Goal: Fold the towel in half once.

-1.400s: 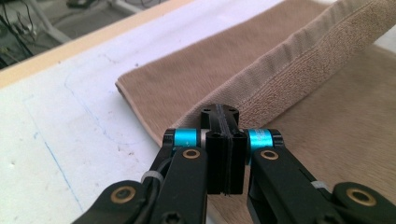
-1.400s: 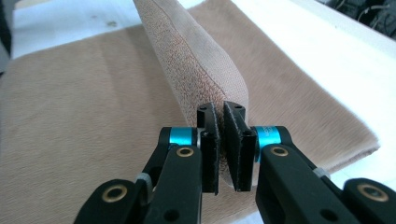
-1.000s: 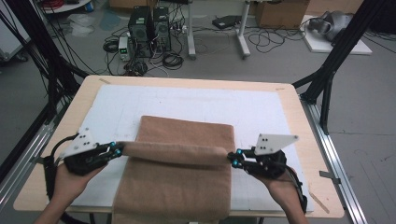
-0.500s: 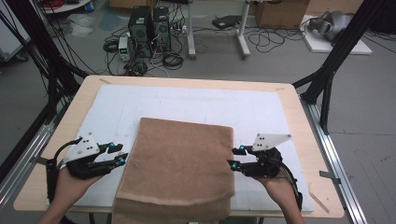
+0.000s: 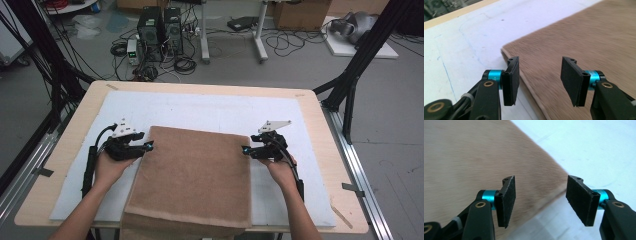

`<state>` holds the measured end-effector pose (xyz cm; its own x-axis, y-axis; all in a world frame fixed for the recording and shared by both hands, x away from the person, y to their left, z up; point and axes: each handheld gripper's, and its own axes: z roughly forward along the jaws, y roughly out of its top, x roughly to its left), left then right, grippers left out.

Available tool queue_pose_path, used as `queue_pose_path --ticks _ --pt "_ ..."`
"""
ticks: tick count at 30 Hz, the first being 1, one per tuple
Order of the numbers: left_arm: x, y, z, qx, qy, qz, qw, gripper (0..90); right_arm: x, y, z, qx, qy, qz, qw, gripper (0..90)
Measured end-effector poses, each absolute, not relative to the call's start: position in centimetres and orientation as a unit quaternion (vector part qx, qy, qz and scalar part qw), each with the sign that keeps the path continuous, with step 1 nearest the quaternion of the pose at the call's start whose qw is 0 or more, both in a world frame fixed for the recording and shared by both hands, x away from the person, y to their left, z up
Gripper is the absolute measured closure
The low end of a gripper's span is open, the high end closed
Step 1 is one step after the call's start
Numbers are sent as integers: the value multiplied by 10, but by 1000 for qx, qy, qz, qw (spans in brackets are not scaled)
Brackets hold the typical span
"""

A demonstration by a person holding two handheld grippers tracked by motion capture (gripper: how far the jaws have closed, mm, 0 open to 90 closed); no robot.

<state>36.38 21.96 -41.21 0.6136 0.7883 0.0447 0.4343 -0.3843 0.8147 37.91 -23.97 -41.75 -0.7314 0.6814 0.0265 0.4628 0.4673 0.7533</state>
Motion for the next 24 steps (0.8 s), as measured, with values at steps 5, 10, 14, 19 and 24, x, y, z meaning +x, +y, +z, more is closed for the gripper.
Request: queue_pose_path --ticks 5,10,14,19,24 --pt "400 218 -427 794 435 195 377 469 398 -242 -427 363 839 386 122 398" --pt "410 220 -444 794 451 176 369 452 410 -242 -439 376 841 379 88 383" --pt "409 218 -443 803 428 167 380 632 413 -244 -442 380 839 381 76 565" --pt "413 212 -440 804 427 168 377 831 418 -237 -439 341 857 382 59 848" --pt "421 213 -415 772 440 203 411 841 432 -233 -405 343 852 376 122 863"
